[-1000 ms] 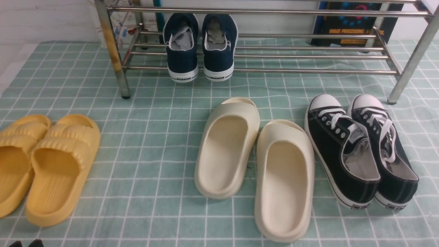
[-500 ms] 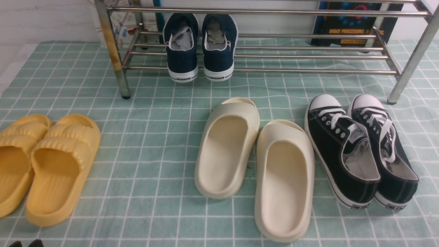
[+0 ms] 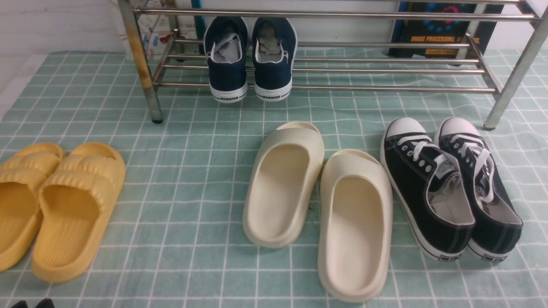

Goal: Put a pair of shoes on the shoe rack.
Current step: Use the right arm to grab the shoe closest to it

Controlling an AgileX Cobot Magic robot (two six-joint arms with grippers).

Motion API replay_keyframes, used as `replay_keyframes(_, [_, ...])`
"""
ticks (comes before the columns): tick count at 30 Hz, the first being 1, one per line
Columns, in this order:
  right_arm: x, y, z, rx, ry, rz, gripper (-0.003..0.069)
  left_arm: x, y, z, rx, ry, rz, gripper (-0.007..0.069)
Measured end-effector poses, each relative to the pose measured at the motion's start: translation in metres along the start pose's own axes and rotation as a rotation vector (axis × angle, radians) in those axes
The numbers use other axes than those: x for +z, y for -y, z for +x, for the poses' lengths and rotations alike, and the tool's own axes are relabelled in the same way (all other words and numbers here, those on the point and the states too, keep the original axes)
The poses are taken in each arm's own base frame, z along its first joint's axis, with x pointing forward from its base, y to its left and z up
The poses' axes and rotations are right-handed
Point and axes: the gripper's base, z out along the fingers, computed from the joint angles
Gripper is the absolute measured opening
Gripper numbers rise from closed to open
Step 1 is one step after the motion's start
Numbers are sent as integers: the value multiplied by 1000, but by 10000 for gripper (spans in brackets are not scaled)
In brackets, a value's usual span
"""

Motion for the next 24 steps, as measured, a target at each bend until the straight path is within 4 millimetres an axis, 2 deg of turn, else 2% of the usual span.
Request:
replay_keyframes(2, [-1,-3,-2,-74,7,-7,239,0,0,0,0,0,0,239])
replay_keyframes(5, [-6,-18,-13,-239,42,-33,211,0,0,0,0,0,0,239])
replay_keyframes(7, [-10,-38,-29,-360,64,-37,146,0,0,0,0,0,0,239])
replay_keyframes(8, [-10,-40,-30,-371,66,-36,139,0,0,0,0,0,0,239])
replay_keyframes(10, [-8,-67,-52,-510,41,-3,32,0,0,0,0,0,0,239])
replay_keyframes(11, [-7,-71,-56,-532,37,3,20,0,0,0,0,0,0,239])
replay_keyframes(12, [-3,-84,-66,-589,-3,30,0,0,0,0,0,0,0,239])
replay_keyframes(15, [14,-115,-94,-710,-140,117,-5,0,0,0,0,0,0,239])
replay_keyframes(16, [15,-116,-95,-715,-163,127,-5,0,0,0,0,0,0,239])
replay_keyframes(19, [43,-138,-118,-803,-364,224,-5,0,0,0,0,0,0,239])
replay_keyframes(22, [71,-152,-121,-865,-547,233,-3,0,0,0,0,0,0,239])
replay_keyframes(24, [92,-162,-110,-931,-676,202,3,0,0,0,0,0,0,239])
